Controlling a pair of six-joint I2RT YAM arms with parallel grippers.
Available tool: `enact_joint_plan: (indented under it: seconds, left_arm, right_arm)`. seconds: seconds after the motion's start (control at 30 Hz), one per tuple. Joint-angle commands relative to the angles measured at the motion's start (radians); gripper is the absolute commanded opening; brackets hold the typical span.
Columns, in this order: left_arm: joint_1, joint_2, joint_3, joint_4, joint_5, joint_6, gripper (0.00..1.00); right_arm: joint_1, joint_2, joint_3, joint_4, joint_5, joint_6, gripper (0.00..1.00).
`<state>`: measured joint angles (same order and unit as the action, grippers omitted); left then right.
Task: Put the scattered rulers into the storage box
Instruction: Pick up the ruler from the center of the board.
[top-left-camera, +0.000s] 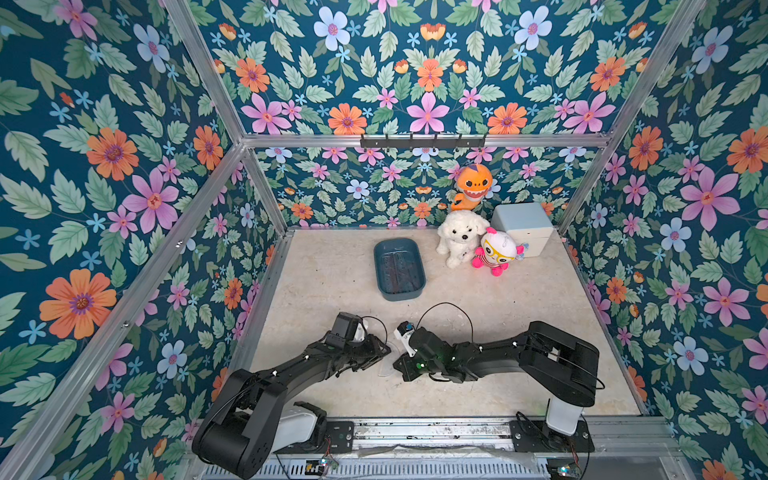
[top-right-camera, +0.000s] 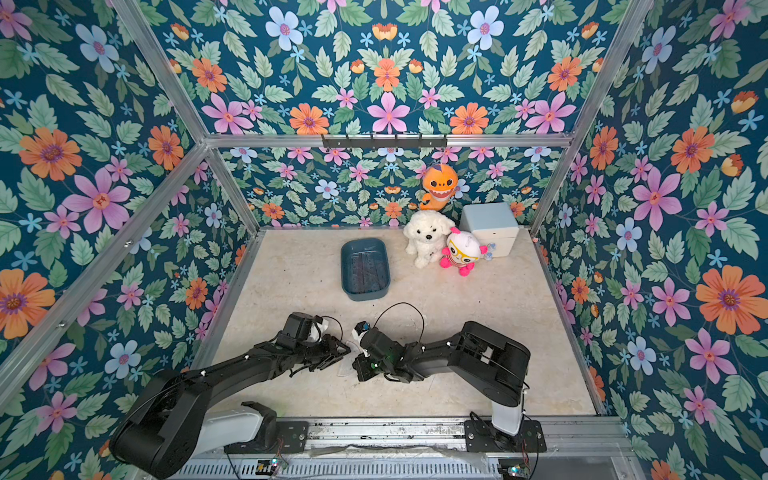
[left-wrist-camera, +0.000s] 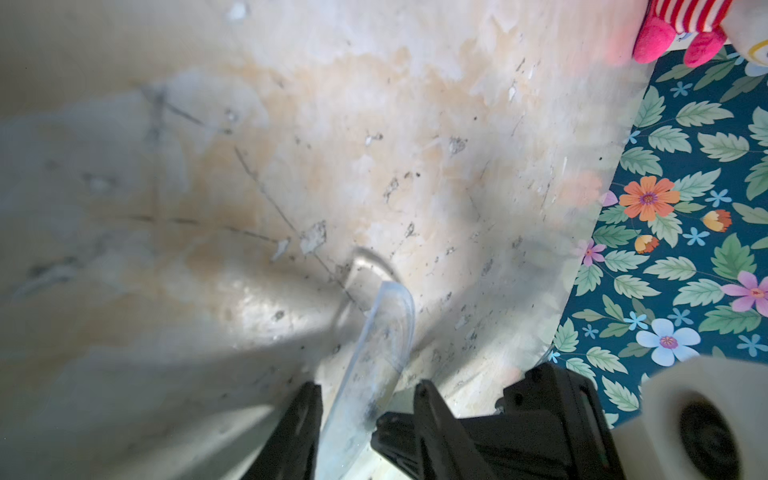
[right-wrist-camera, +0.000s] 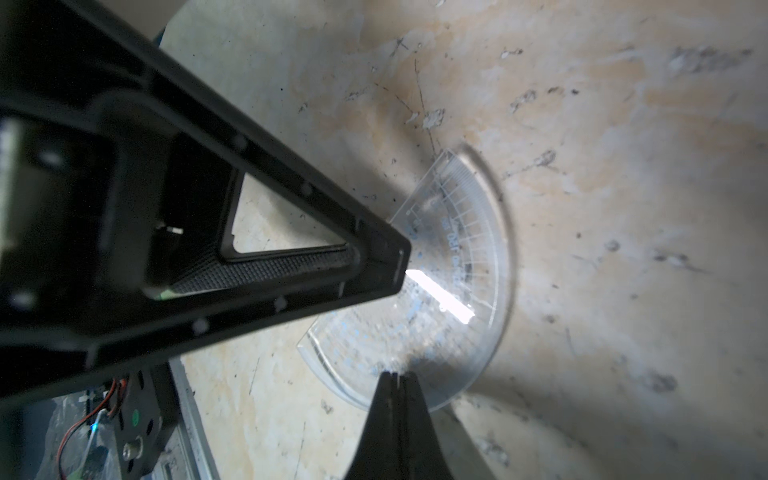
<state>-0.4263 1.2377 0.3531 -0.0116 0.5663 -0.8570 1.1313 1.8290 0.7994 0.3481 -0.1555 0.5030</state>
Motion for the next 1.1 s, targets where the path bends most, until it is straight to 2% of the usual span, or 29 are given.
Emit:
enact_joint_plan:
  seconds: [0.0,0.17,0.37,0.67,0.8,1.07]
  left_arm:
    - [0.0,0.001,-0.013,-0.117,-0.057,0.001,0.42]
    - [-0.018,0.03,-0.029,-0.042,-0.02,-0.015,0.39]
    - [-0.053,0.046,-0.021,0.0,-0.015,-0.025,0.28]
    - [-0.084,0.022,-0.017,0.012,-0.025,-0.027,0.0]
    - [-0.084,0.026,-0.019,0.003,-0.035,-0.021,0.0]
    - [-0.085,0.006,-0.005,-0.072,-0.061,0.014,0.0]
  right_arm:
    - [-0.002,0.012,-0.017,-0.054,0.021,0.009,0.0]
    - [-0.005,0.024,-0.029,-0.031,0.019,0.016,0.0]
    - [-0.008,0.035,-0.031,-0.021,0.016,0.017,0.0]
    - [-0.01,0.044,-0.04,-0.008,0.012,0.021,0.0]
    - [-0.008,0.006,-0.045,-0.012,0.011,0.022,0.0]
    - [-0.004,-0.197,-0.046,-0.1,0.04,-0.003,0.0]
